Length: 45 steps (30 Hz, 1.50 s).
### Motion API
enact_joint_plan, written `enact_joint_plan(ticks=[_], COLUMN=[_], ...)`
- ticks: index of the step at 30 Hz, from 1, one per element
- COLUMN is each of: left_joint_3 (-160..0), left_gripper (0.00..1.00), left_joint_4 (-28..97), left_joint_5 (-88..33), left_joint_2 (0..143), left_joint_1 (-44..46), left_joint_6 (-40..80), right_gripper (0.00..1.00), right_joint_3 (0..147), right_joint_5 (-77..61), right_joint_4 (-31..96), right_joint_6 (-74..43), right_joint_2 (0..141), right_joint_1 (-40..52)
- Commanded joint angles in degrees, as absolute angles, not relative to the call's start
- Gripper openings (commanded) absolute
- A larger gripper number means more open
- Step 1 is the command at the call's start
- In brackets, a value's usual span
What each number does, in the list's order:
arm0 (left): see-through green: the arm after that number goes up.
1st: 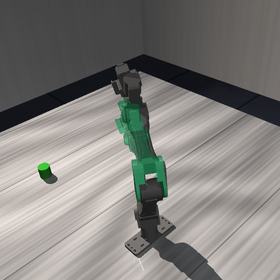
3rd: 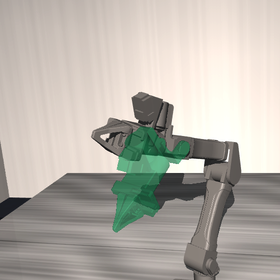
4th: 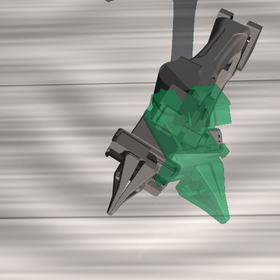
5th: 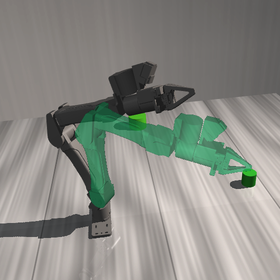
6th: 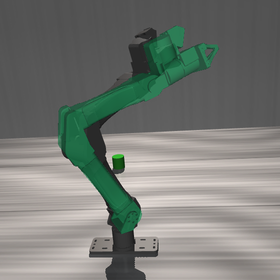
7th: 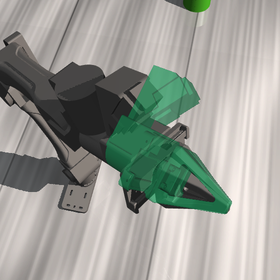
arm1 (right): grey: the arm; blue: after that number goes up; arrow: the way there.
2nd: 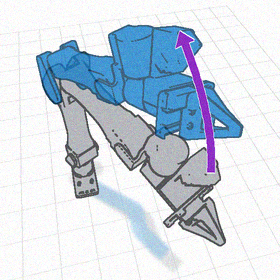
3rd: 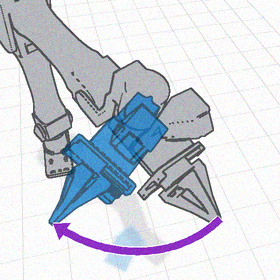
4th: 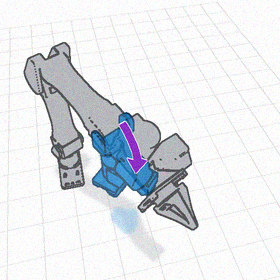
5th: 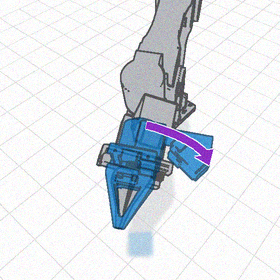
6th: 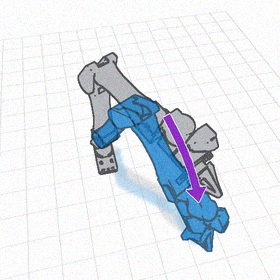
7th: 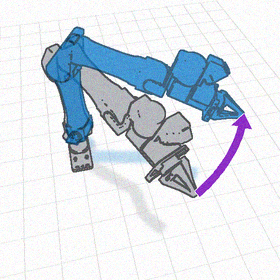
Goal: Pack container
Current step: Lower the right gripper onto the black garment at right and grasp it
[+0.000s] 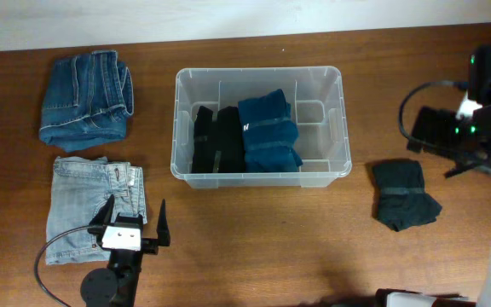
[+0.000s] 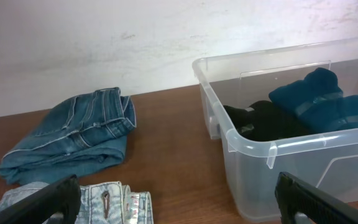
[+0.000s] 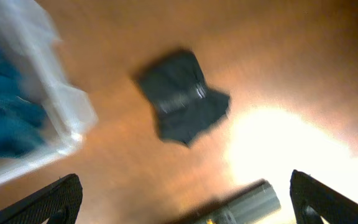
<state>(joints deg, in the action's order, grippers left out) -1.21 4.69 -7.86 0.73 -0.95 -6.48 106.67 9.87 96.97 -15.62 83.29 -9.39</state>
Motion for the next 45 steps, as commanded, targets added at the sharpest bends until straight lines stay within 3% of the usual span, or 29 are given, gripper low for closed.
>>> enact_joint_plan(ticks=[1, 13, 18, 32, 36, 45], left_joint_3=[-1.0, -1.0, -1.0, -1.0, -1.0, -1.0], left_gripper=[0.99, 0.99, 0.99, 0.99, 0.99, 1.0], left_joint_4=[4.8, 4.8, 4.8, 4.8, 4.8, 4.8], left_joint_5=[-7.6, -7.6, -7.6, -7.6, -7.6, -7.6], left_joint_2=[0.4, 0.4, 0.4, 0.4, 0.4, 0.4], left_joint_1=[-1.3, -1.3, -1.3, -1.3, -1.3, -1.3], left_joint_6=[-7.4, -7.4, -7.4, -7.4, -7.4, -7.4], right_gripper=[0.99, 0.98, 0.74, 0.81, 0.91, 0.92], right_joint_3=[98.8, 75.5, 69.3, 59.1, 58.9, 58.9], right_joint_5=[11.0, 10.7, 10.3, 7.6, 10.2, 15.0], right_joint_4=[96.1, 78.7, 73.5, 62.1, 61.1, 59.5], right_joint_6=[-13.8, -17.7, -17.7, -12.4, -12.5, -12.5], right_joint_2=[83.1, 83.7, 83.7, 85.0, 88.1, 98.1], right_joint_1=[-11.0, -11.0, -11.0, -14.7, -14.7, -14.6])
